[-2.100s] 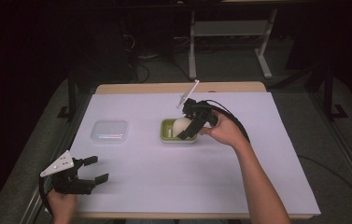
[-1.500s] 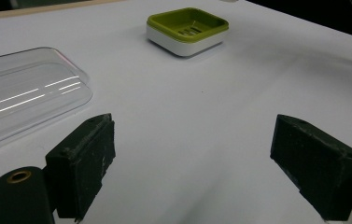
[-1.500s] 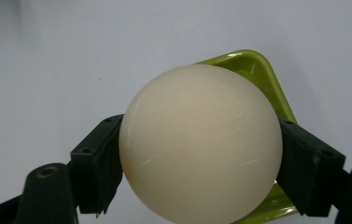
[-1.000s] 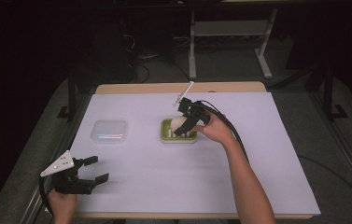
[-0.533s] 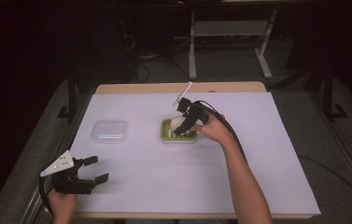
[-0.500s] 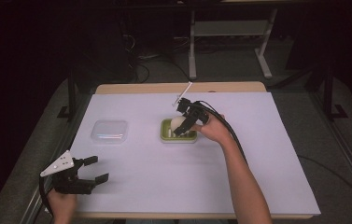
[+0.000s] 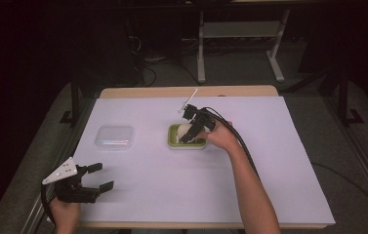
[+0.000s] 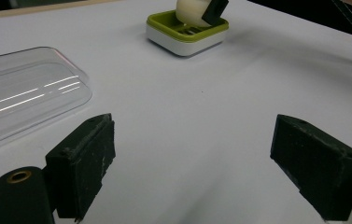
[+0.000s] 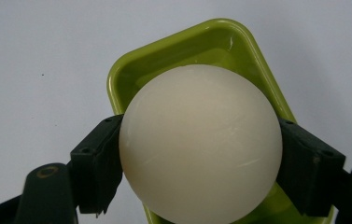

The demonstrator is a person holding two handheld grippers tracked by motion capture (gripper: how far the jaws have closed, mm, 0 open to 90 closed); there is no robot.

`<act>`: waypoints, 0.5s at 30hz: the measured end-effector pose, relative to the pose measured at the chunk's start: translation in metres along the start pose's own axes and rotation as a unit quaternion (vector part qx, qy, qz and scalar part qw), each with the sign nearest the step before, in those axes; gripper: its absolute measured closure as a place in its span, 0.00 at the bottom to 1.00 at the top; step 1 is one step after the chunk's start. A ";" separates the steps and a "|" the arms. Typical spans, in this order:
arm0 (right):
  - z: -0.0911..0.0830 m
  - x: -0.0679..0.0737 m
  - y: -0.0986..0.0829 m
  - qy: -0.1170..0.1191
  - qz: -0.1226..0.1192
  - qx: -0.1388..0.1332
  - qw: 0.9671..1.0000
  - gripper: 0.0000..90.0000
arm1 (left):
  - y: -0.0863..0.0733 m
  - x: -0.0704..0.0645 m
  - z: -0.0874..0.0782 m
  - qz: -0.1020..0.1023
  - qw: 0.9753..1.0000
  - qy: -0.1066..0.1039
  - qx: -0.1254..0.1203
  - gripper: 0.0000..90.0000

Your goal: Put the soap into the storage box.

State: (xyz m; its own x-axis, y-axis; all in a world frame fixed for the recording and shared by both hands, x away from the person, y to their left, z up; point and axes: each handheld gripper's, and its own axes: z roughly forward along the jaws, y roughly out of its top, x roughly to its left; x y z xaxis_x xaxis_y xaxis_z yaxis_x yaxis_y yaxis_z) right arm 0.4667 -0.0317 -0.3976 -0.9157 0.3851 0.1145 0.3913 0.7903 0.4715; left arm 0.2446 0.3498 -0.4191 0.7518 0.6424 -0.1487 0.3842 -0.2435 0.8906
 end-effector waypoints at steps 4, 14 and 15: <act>0.002 0.000 0.001 -0.003 0.004 0.003 1.000 0.25 | 0.000 0.000 0.000 0.001 1.000 -0.001 0.000 0.15; 0.004 -0.002 0.000 -0.007 0.004 0.005 1.000 0.25 | 0.000 0.000 0.000 0.000 1.000 0.000 0.000 0.15; 0.004 -0.002 0.000 -0.007 0.004 0.005 1.000 0.25 | 0.000 0.000 0.000 -0.001 1.000 0.000 -0.001 0.15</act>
State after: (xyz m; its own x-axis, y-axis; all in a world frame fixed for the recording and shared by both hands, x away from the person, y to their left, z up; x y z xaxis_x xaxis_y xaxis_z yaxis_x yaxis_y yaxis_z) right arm 0.4688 -0.0301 -0.4015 -0.9111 0.3985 0.1051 0.3997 0.7922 0.4612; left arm 0.2443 0.3496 -0.4190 0.7510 0.6431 -0.1496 0.3842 -0.2414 0.8912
